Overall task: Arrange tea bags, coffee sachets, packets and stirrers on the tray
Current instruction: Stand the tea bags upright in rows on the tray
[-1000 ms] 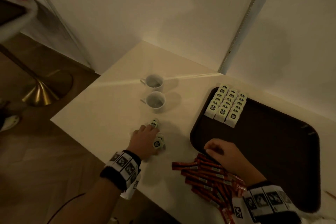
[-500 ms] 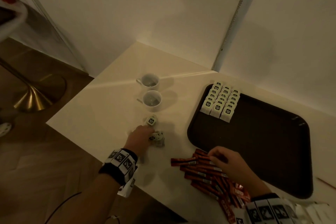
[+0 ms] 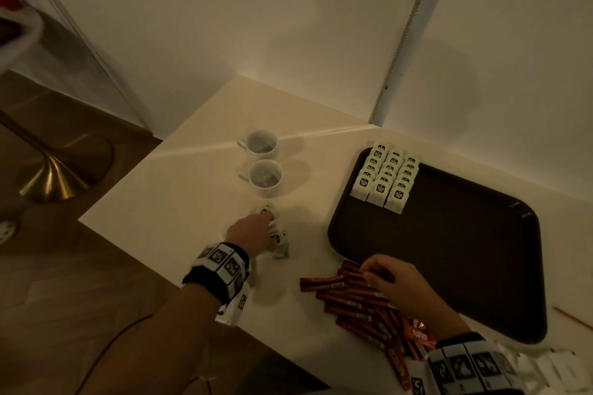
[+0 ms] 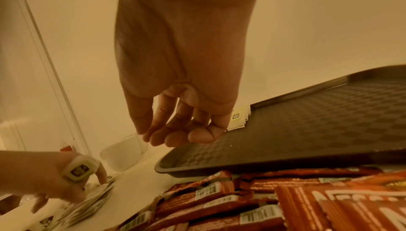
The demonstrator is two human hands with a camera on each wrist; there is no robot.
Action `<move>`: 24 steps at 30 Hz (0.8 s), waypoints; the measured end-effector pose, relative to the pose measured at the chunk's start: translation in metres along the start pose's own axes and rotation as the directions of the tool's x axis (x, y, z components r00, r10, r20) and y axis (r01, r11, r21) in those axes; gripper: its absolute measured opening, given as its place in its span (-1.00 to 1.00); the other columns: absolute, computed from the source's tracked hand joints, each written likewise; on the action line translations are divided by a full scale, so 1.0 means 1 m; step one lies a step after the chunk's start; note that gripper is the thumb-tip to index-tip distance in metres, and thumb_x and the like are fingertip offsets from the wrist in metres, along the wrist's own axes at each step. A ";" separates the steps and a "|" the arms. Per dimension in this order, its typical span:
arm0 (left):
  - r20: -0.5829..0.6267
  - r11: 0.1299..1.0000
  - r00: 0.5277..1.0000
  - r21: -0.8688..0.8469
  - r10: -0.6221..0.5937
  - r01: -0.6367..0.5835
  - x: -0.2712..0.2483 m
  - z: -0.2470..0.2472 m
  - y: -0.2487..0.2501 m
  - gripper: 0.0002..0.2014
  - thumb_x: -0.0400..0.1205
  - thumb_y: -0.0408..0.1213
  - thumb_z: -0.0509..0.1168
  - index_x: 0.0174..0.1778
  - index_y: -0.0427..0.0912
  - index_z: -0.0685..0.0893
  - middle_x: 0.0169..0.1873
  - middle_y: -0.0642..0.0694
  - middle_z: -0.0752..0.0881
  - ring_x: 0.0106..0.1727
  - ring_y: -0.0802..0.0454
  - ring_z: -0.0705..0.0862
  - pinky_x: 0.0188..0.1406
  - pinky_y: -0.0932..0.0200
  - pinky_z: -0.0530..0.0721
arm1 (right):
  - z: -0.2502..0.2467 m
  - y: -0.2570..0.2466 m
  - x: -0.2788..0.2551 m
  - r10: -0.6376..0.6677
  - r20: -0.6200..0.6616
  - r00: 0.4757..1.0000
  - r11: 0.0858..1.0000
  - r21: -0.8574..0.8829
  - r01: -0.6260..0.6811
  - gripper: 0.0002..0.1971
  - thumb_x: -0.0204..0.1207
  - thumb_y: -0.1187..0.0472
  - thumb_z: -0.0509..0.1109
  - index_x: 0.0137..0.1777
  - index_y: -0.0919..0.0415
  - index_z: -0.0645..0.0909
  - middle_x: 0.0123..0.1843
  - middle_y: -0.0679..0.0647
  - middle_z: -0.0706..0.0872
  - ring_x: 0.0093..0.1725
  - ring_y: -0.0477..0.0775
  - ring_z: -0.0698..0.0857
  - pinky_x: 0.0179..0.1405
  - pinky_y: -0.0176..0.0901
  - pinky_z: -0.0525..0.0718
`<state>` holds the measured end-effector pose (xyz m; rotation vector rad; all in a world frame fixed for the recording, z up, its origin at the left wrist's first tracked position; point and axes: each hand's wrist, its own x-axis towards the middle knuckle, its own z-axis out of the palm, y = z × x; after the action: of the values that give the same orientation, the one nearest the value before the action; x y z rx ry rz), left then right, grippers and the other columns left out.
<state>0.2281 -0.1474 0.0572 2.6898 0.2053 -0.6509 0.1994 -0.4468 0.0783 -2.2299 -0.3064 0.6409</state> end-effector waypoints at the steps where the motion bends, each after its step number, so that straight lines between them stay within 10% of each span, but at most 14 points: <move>1: 0.007 0.998 1.000 0.052 -0.026 0.025 0.001 0.002 0.002 -0.48 0.61 -0.11 0.32 0.50 -0.05 0.39 0.40 -0.13 0.54 0.37 -0.15 0.55 0.30 -0.03 0.53 | 0.000 -0.001 0.000 -0.003 0.000 1.000 1.000 0.005 0.003 -0.86 0.58 0.21 0.35 -0.05 -0.11 0.61 -0.12 -0.19 0.69 -0.12 -0.41 0.63 -0.18 -0.53 0.55; 7: -0.078 0.998 0.996 0.050 -0.032 0.036 0.001 0.000 0.005 -0.64 0.63 -0.15 0.29 0.36 -0.07 0.56 0.32 -0.08 0.59 0.34 -0.11 0.55 0.27 0.03 0.52 | -0.002 -0.002 -0.001 -0.019 -0.021 1.000 0.999 0.029 0.020 -0.86 0.58 0.22 0.36 -0.06 -0.09 0.63 -0.14 -0.14 0.70 -0.11 -0.35 0.65 -0.17 -0.53 0.54; 11: -0.177 0.938 0.980 -0.315 0.094 -0.147 -0.001 -0.014 0.009 -0.88 0.54 -0.24 0.38 -0.30 -0.03 0.61 -0.29 0.00 0.64 -0.18 0.09 0.63 -0.14 0.14 0.50 | -0.013 -0.028 0.010 -0.092 0.030 0.995 0.996 0.021 0.091 -0.85 0.58 0.25 0.35 -0.04 -0.07 0.61 -0.08 -0.16 0.69 -0.07 -0.40 0.62 -0.11 -0.59 0.51; 14: -0.287 0.744 0.938 -0.580 0.195 -0.332 -0.012 -0.036 0.035 -0.85 0.52 -0.31 0.47 -0.31 -0.18 0.63 -0.50 0.08 0.61 -0.45 0.29 0.56 -0.43 0.45 0.45 | -0.032 -0.065 0.029 -0.220 -0.089 0.972 0.971 0.078 0.227 -0.86 0.55 0.24 0.39 0.04 -0.01 0.62 -0.06 -0.14 0.68 -0.04 -0.36 0.62 -0.05 -0.59 0.52; 17: -0.386 0.548 0.884 -0.694 0.263 -0.466 -0.022 -0.060 0.069 -0.83 0.57 -0.31 0.42 -0.15 -0.37 0.63 -0.45 0.00 0.65 -0.40 0.21 0.62 -0.58 0.30 0.54 | -0.055 -0.105 0.051 -0.330 -0.248 0.911 0.927 0.094 0.362 -0.80 0.50 0.21 0.44 0.11 0.02 0.64 -0.06 -0.14 0.66 -0.07 -0.30 0.62 -0.11 -0.55 0.55; 24: -0.454 0.161 0.865 -0.857 0.211 -0.489 -0.029 -0.103 0.116 -0.93 0.63 -0.38 0.31 -0.04 -0.26 0.55 -0.17 -0.19 0.66 -0.12 0.03 0.70 -0.35 0.15 0.77 | -0.099 -0.154 0.076 -0.441 -0.397 0.805 0.872 0.022 0.489 -0.89 0.47 0.32 0.47 -0.10 0.09 0.66 -0.22 -0.13 0.67 -0.25 -0.30 0.63 -0.25 -0.51 0.55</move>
<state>0.2711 -0.2164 0.1920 1.4181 -0.0140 0.0485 0.3150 -0.3749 0.2229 -1.9921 -0.5743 -0.0457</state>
